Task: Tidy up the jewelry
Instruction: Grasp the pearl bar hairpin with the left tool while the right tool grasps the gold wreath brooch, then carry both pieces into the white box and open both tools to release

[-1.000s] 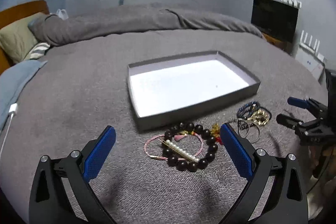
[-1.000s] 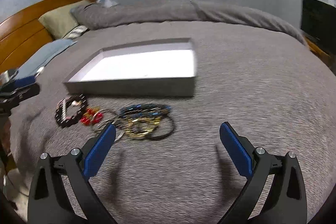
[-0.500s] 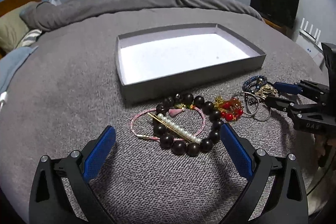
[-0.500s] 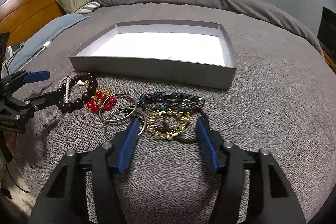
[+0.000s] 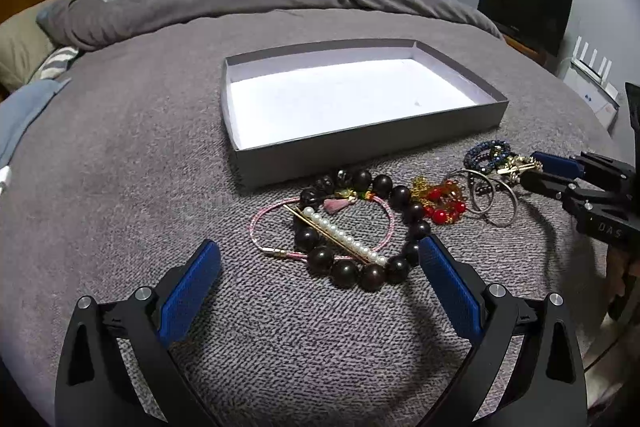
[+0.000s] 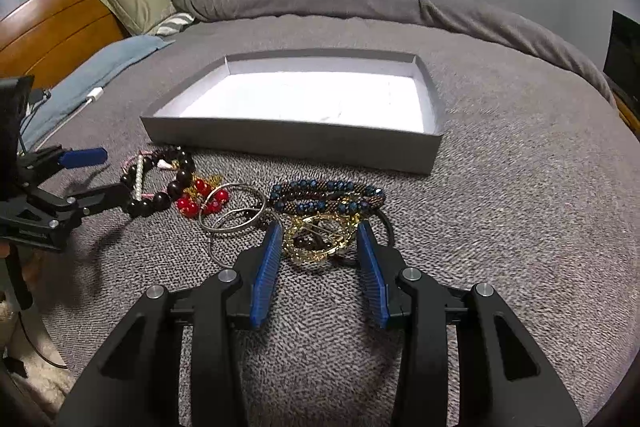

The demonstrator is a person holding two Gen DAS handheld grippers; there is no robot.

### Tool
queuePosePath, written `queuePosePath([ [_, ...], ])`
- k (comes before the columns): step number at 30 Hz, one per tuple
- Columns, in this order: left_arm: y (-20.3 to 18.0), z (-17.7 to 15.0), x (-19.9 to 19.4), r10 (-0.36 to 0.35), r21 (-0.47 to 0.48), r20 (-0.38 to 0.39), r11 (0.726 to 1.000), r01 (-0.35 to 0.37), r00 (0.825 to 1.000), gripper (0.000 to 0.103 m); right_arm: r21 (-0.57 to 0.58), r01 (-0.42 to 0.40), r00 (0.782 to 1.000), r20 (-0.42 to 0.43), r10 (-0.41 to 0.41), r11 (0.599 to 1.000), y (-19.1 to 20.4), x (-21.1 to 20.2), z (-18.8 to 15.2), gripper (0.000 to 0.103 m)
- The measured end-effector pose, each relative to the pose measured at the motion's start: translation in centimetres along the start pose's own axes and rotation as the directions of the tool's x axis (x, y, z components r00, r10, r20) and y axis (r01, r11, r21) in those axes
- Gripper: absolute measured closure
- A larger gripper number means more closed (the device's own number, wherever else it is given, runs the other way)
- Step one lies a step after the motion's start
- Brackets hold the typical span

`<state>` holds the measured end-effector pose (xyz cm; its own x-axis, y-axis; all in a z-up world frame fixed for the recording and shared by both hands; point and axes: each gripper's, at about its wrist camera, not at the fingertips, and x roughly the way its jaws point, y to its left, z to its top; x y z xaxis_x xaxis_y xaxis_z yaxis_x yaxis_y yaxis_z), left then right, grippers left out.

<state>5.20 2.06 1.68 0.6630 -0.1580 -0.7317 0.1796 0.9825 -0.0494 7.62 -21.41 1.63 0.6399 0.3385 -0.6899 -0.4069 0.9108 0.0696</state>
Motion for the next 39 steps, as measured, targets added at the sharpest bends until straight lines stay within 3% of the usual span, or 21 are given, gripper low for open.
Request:
queuePosePath([
  [6, -0.2, 0.2, 0.0, -0.021, -0.003, -0.002, 1.0, 0.021, 1.0, 0.009, 0.016, -0.006, 1.0, 0.026, 0.005, 1.0, -0.4, -1.4, 0.2, 0.064],
  [8, -0.4, 0.3, -0.1, -0.032, -0.002, -0.002, 0.999, 0.032, 0.999, 0.017, 0.01, -0.003, 0.999, 0.034, 0.003, 1.0, -0.3, -1.6, 0.2, 0.064],
  [10, -0.6, 0.5, -0.1, -0.03, 0.013, -0.018, 0.999, 0.03, 0.999, 0.035, 0.01, -0.008, 0.999, 0.033, 0.008, 1.0, -0.2, -1.8, 0.3, 0.064],
  [17, -0.5, 0.7, 0.0, -0.049, 0.006, -0.049, 0.999, 0.049, 0.998, 0.036, 0.022, -0.019, 0.999, 0.032, 0.019, 1.0, -0.6, -2.0, 0.1, 0.064],
  [26, 0.4, 2.0, 1.1, -0.046, -0.031, -0.063, 0.999, 0.044, 0.997, 0.051, 0.023, -0.026, 0.999, 0.033, 0.025, 0.999, -0.7, -2.1, 0.0, 0.064],
  [31, 0.8, 2.1, 2.8, -0.039, -0.067, -0.116, 0.997, 0.032, 0.992, 0.072, 0.019, -0.023, 0.999, 0.034, 0.022, 1.0, -0.8, -2.2, 0.0, 0.064],
  [39, 0.3, 2.5, 1.2, -0.018, -0.032, -0.049, 0.999, 0.017, 0.999, 0.088, 0.02, -0.025, 0.999, 0.043, 0.024, 0.999, -0.7, -2.3, 0.0, 0.064],
])
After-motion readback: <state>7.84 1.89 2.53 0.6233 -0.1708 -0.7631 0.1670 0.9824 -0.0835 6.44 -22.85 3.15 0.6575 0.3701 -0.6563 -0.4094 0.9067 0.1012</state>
